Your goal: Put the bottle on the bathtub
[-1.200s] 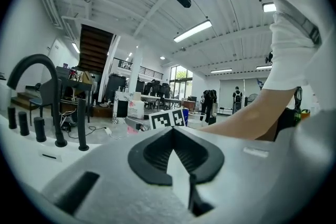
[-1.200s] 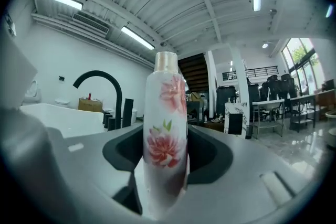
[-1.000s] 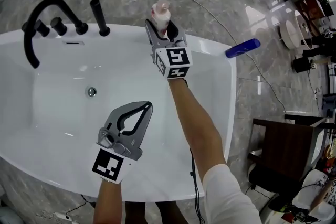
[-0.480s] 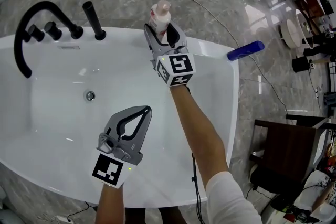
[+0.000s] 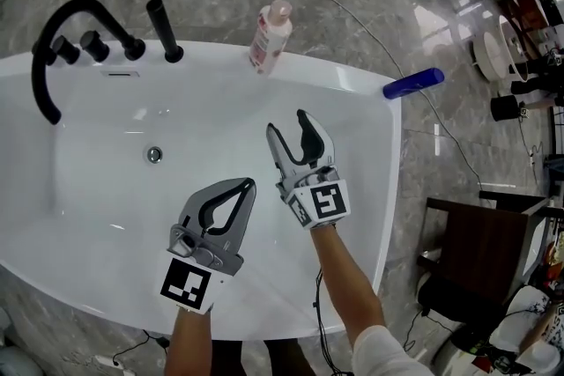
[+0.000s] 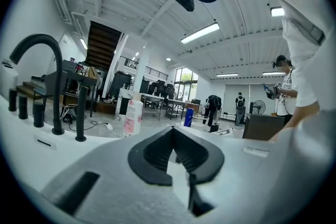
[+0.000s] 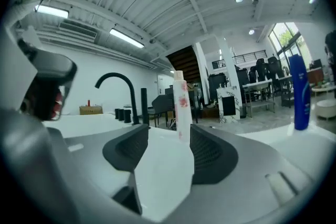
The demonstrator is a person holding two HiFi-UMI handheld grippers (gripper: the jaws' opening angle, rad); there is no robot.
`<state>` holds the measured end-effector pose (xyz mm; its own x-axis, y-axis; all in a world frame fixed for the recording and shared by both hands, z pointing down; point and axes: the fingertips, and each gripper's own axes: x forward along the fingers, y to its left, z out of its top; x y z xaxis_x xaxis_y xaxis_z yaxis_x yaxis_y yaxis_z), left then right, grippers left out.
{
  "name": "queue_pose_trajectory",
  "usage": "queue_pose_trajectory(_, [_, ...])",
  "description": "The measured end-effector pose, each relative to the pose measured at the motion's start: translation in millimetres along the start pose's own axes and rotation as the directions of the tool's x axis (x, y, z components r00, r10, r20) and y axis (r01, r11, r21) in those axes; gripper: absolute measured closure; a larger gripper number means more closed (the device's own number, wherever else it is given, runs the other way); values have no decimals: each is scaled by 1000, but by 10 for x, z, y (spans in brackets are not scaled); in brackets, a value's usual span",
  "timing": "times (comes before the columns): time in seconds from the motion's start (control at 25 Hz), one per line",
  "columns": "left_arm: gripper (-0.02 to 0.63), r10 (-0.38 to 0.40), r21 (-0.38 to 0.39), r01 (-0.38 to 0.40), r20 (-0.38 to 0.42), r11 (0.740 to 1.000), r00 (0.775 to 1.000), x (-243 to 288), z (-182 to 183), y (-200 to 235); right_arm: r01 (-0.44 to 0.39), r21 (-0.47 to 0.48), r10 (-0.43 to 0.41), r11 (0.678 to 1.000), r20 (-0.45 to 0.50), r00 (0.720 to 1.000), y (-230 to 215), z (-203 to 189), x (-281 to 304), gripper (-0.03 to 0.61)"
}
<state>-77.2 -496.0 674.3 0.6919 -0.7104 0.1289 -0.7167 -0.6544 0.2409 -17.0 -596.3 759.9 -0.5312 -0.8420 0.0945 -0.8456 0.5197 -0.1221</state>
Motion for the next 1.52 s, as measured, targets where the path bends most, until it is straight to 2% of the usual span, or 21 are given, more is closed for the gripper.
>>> queue_pose_trajectory(0.08, [614, 8, -6, -8, -4, 1000, 1000, -51, 64, -22, -26, 52, 27, 998, -17, 999, 191, 46, -332, 337])
queue_pose_trajectory(0.16, [614, 12, -8, -12, -11, 1000, 1000, -110, 155, -65, -52, 78, 53, 996, -12, 999, 352, 254, -634, 337])
queue_pose_trajectory(0.2, [614, 15, -5, -15, -16, 1000, 1000, -147, 209, -89, -69, 74, 70, 995, -7, 998, 434, 403, -770, 339])
queue_pose_trajectory(0.32, [614, 17, 16, -17, -25, 1000, 1000, -286, 395, -216, -110, 42, 110, 993, 16, 994, 655, 946, -1162, 409])
queue_pose_trajectory(0.36, [614, 16, 20, -15, -25, 1000, 1000, -340, 465, -279, -114, 36, 113, 993, 22, 993, 705, 1137, -1292, 434])
queue_pose_trajectory(0.44, [614, 12, 22, -12, -23, 1000, 1000, -456, 628, -426, -110, 32, 109, 993, 29, 994, 780, 1507, -1541, 446])
queue_pose_trajectory(0.72, [614, -10, 46, 10, 6, 999, 1000, -828, 1419, -1055, -102, 53, 102, 993, 4, 995, 1068, 2493, -2249, 499])
queue_pose_trajectory(0.88, [614, -20, 61, 18, 32, 998, 999, -1050, 1870, -1366, -134, 36, 133, 990, 30, 991, 1353, 3035, -2525, 532])
queue_pose_trajectory(1.12, [614, -45, 130, 35, 79, 991, 996, -1375, 2557, -1741, -166, 15, 164, 986, 94, 982, 1735, 3823, -2887, 584])
queue_pose_trajectory(1.28, [614, -71, 172, 52, 109, 984, 992, -1560, 2846, -2014, -174, -10, 174, 985, 116, 978, 1881, 4105, -3093, 585])
queue_pose_trajectory(1.52, [614, -54, 177, 35, 104, 984, 993, -1720, 2889, -2052, -179, -13, 180, 984, 111, 978, 1964, 4168, -3125, 583])
